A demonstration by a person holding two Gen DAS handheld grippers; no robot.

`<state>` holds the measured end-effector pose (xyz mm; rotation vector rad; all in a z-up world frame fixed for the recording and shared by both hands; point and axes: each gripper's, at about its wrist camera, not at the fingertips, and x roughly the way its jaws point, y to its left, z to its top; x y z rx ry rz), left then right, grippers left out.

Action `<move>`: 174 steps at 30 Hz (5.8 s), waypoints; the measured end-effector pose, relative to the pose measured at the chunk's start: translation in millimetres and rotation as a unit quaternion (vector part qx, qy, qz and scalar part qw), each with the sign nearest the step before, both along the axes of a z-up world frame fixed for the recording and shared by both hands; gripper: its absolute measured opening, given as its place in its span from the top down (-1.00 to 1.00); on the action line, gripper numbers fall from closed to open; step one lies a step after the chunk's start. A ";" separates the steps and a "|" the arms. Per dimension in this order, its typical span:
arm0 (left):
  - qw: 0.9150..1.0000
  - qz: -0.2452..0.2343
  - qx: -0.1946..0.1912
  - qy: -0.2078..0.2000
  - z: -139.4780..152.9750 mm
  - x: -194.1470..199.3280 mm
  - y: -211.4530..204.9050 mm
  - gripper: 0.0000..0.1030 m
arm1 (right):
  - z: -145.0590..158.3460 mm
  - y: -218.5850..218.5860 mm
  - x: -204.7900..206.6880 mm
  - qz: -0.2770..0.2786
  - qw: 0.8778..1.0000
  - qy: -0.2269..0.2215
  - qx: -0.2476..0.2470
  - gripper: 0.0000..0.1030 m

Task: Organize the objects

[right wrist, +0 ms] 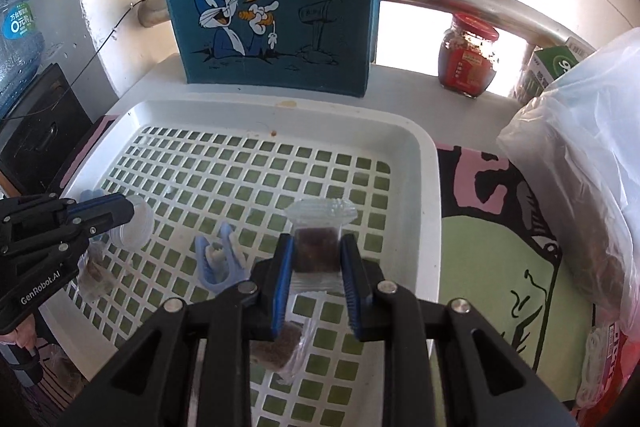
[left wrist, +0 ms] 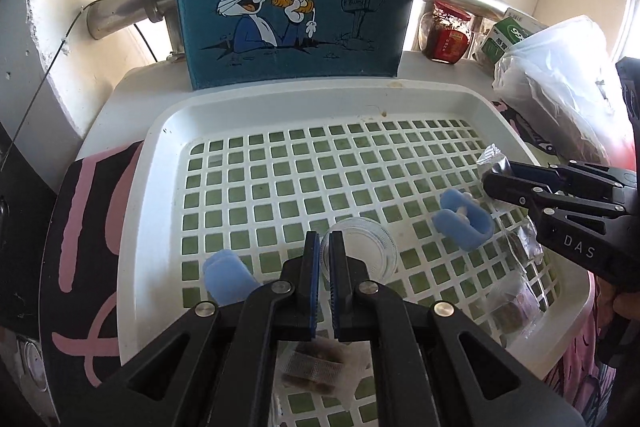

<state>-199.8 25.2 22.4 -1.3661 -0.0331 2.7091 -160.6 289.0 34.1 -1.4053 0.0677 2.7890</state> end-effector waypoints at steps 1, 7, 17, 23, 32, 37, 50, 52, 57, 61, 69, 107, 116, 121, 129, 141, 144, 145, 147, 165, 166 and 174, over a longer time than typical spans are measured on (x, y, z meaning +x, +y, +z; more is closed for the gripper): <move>1.000 0.001 0.000 0.000 -1.3 -0.5 0.2 0.88 | -2.3 -0.4 -1.7 -0.002 1.000 -0.003 0.004 0.55; 0.998 -0.012 0.047 0.034 24.6 16.0 -8.6 -0.03 | 11.0 7.2 3.7 -0.008 0.999 0.010 -0.042 0.41; 0.985 0.003 0.012 0.170 96.8 130.5 -53.9 -0.80 | 114.1 -33.2 143.7 0.060 0.968 0.228 -0.085 -0.34; 0.992 0.006 0.011 0.129 60.3 174.4 -61.3 -0.80 | 82.3 -90.7 194.0 0.126 0.971 0.197 -0.056 -0.35; 0.998 -0.020 0.011 0.053 7.4 183.0 -36.3 -0.80 | -7.2 -137.0 190.0 0.169 0.984 0.050 -0.029 -0.30; 0.999 -0.024 0.000 0.042 -4.4 174.0 -25.8 -0.80 | -22.8 -147.3 180.7 0.182 0.983 0.027 -0.008 -0.14; 0.999 -0.036 -0.015 0.019 -15.4 167.9 -16.0 -0.09 | -25.9 -130.9 176.1 0.128 0.991 0.031 0.007 0.25; 0.999 -0.038 -0.016 0.021 -14.9 168.8 -14.8 0.12 | -25.8 -119.8 173.7 0.105 0.994 0.026 0.001 0.24; 0.999 -0.037 -0.022 0.021 -15.0 171.0 -11.9 0.13 | -26.9 -112.0 173.9 0.090 0.996 0.022 -0.003 0.24; 0.998 -0.043 -0.037 0.019 -16.1 171.1 -6.3 -0.10 | -27.1 -115.7 173.5 0.091 0.996 0.021 0.014 0.24; 0.999 -0.018 -0.044 0.000 -20.8 165.0 -11.2 -0.88 | -27.0 -115.6 175.6 0.086 0.996 0.022 0.014 0.24; 0.999 -0.020 -0.042 -0.007 -22.1 165.7 -15.1 -0.99 | -27.6 -106.0 176.2 0.060 0.998 0.022 0.003 0.23; 0.999 -0.020 -0.042 -0.007 -22.1 165.7 -15.0 -0.99 | -27.5 -106.3 176.1 0.060 0.998 0.022 0.004 0.22; 0.999 -0.020 -0.042 -0.007 -22.3 165.9 -14.9 -0.99 | -27.3 -106.7 175.8 0.060 0.998 0.022 0.003 0.22; 0.999 -0.020 -0.042 -0.007 -22.3 165.8 -15.1 -0.99 | -27.6 -106.7 175.9 0.059 0.998 0.022 0.003 0.22; 0.999 -0.020 -0.042 -0.007 -22.2 165.6 -15.2 -0.99 | -27.7 -106.6 175.9 0.059 0.998 0.022 0.003 0.20; 0.999 -0.020 -0.042 -0.007 -22.1 165.6 -15.2 -0.99 | -27.6 -107.1 175.8 0.059 0.998 0.022 0.002 0.20; 0.999 -0.020 -0.042 -0.007 -22.2 165.7 -15.1 -0.99 | -27.7 -107.0 175.9 0.059 0.998 0.022 0.003 0.20; 0.999 -0.020 -0.042 -0.007 -22.2 165.7 -15.2 -0.99 | -27.8 -106.8 175.9 0.059 0.998 0.022 0.003 0.20; 0.999 -0.020 -0.042 -0.007 -22.4 165.6 -15.0 -0.99 | -28.4 -107.4 175.8 0.059 0.998 0.023 0.002 0.20; 0.999 -0.020 -0.042 -0.007 -22.5 165.7 -14.9 -0.99 | -28.3 -107.7 175.7 0.059 0.998 0.023 0.002 0.20; 0.999 -0.020 -0.042 -0.007 -22.4 165.7 -15.0 -0.99 | -28.3 -107.3 175.6 0.059 0.998 0.023 0.002 0.19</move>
